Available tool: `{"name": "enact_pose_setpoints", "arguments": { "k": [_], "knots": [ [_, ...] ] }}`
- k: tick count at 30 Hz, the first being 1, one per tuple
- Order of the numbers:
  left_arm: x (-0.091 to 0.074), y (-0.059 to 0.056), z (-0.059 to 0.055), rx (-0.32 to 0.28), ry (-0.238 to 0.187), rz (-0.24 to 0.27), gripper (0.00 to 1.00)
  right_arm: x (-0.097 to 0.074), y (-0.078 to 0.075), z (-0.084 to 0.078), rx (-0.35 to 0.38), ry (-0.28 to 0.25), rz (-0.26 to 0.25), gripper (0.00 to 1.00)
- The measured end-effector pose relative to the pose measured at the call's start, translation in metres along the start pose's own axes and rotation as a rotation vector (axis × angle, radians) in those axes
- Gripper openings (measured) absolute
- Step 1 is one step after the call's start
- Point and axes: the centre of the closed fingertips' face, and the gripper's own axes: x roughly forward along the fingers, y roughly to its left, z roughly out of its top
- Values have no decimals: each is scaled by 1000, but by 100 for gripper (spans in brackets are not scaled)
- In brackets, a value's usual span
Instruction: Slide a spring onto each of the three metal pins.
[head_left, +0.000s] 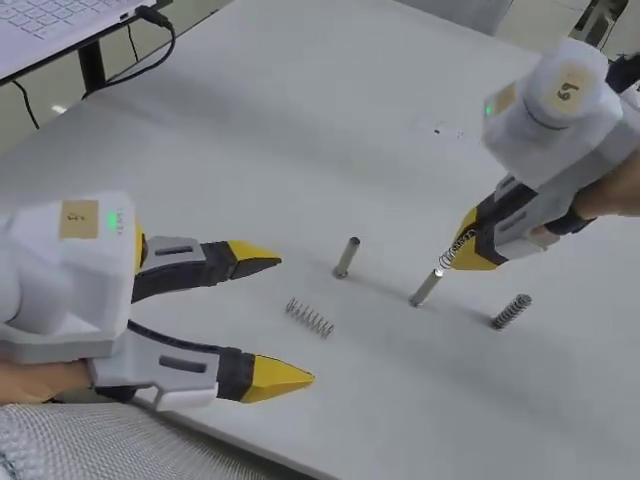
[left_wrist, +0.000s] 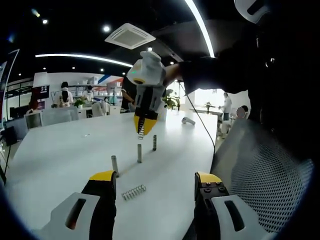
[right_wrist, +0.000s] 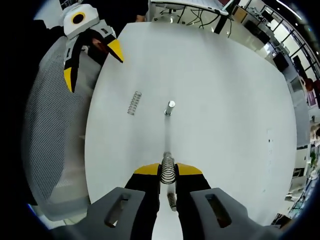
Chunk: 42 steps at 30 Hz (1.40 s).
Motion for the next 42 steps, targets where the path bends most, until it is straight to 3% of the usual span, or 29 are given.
{"name": "enact_pose_setpoints", "arguments": {
  "k": [9, 22, 42],
  "knots": [
    [1, 0, -1, 0, 2, -3, 58, 10, -7, -6, -7, 28, 4, 9],
    [2, -2, 0, -5, 0, -2, 57, 18, -7, -9, -3, 29, 20, 9],
    [2, -2, 0, -13, 3, 0, 57, 53, -1, -21, -7, 64, 40, 9]
  ]
}}
